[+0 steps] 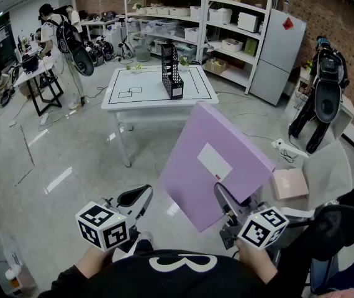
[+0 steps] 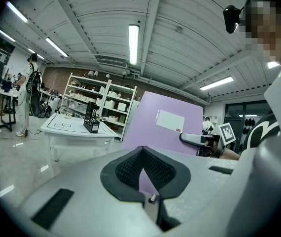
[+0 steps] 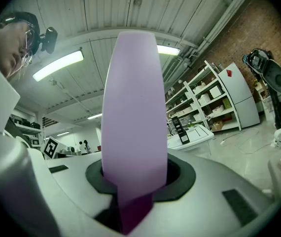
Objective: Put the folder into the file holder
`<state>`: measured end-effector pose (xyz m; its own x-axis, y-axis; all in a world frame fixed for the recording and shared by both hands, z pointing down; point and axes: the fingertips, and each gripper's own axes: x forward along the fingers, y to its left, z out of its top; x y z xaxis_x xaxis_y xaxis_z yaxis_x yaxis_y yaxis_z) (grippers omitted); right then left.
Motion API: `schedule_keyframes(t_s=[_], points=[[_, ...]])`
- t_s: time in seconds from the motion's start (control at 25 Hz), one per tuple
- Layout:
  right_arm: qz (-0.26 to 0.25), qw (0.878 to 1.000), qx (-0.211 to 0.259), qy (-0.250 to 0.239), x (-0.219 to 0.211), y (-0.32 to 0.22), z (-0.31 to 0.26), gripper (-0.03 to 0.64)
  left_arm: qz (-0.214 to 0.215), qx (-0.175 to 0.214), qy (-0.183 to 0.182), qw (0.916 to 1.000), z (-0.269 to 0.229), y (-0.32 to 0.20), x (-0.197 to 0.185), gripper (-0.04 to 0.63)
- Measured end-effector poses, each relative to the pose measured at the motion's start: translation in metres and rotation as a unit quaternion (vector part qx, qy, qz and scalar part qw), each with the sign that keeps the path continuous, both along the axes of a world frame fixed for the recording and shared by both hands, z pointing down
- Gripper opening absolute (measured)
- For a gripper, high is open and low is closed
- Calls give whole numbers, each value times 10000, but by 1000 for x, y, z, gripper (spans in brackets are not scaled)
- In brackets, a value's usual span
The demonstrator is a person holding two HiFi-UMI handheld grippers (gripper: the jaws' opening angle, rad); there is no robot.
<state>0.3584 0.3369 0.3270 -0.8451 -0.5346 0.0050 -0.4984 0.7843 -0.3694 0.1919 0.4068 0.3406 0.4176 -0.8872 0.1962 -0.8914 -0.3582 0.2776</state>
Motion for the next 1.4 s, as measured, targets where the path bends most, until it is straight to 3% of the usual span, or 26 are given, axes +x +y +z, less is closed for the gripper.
schedule_keyframes(t_s=[0.28,0.64,1.12,1.4], points=[[71,9998,122,-165,10,-4,-8,140,57,77,-122,9999,-5,-7,7,5],[198,9994,-157,-224,2,-42,2,140,160,-115,-108,9997,12,-40,-2,6],[449,9967,-635,233,-80,-189,40,140,399,-628,370,9965,56,-201,-84,6],[829,9936,-674,366,-135,-289,42,140,625,-702,414,9947,66,-307,-145,6]])
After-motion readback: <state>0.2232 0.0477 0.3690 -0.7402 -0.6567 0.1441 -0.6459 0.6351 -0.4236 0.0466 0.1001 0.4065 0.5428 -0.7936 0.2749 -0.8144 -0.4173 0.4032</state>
